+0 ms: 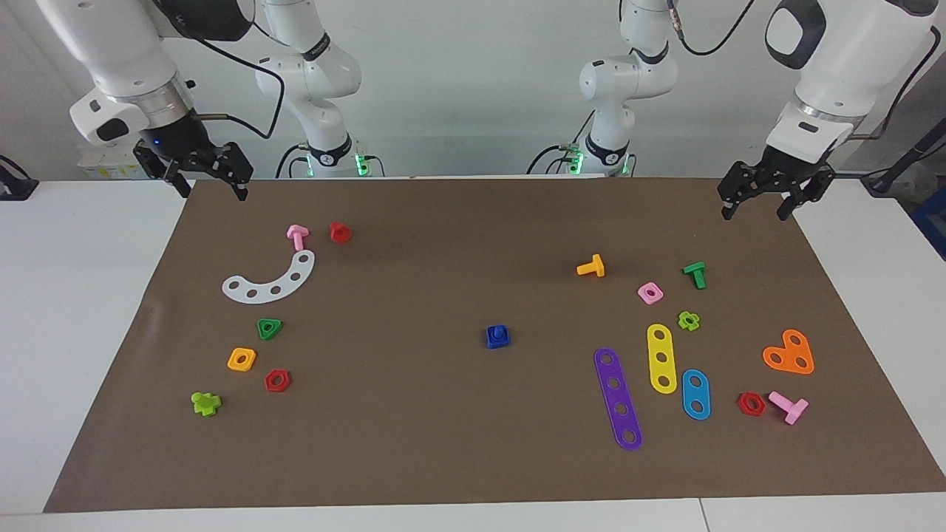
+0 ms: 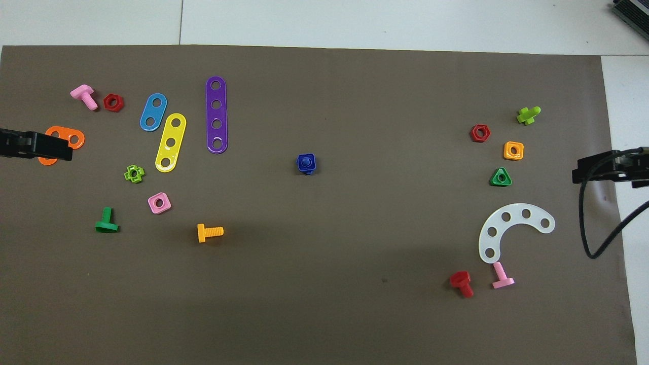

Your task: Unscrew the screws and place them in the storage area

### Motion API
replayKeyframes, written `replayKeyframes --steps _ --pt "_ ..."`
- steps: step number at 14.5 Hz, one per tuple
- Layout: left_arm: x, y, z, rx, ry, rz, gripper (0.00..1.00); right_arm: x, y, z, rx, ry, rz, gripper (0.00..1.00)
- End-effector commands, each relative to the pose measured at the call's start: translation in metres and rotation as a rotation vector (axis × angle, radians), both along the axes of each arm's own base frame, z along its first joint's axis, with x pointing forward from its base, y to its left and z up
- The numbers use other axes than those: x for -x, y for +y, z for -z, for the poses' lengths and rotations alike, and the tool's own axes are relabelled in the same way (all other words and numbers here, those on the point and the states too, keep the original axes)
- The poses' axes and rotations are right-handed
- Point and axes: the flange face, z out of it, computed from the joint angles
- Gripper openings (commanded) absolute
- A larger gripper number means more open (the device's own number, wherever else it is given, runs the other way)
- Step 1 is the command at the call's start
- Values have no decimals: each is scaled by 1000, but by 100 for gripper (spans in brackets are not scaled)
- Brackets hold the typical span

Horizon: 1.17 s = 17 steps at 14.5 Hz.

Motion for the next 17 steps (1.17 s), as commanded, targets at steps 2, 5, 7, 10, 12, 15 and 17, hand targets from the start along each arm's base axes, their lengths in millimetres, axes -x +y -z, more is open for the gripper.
replayKeyframes --steps 2,5,7,10,12,15,17 --pt "1 -51 12 -2 30 24 100 5 0 1 -18 -10 20 100" --pt "-12 -127 43 62 55 -71 100 5 0 1 -18 -10 21 100" --pt "-23 -172 66 77 56 -84 100 5 0 1 -18 -10 20 100" --pt "-39 -229 94 120 3 -155 100 5 -1 1 -18 -7 20 100" --pt "-44 -256 116 125 5 -150 100 5 -1 1 -19 -5 20 100" --pt "-58 -299 150 148 -20 -173 100 5 -1 1 -19 -5 17 100" --pt "-57 -326 189 118 -21 -143 100 6 -1 1 -19 -5 17 100"
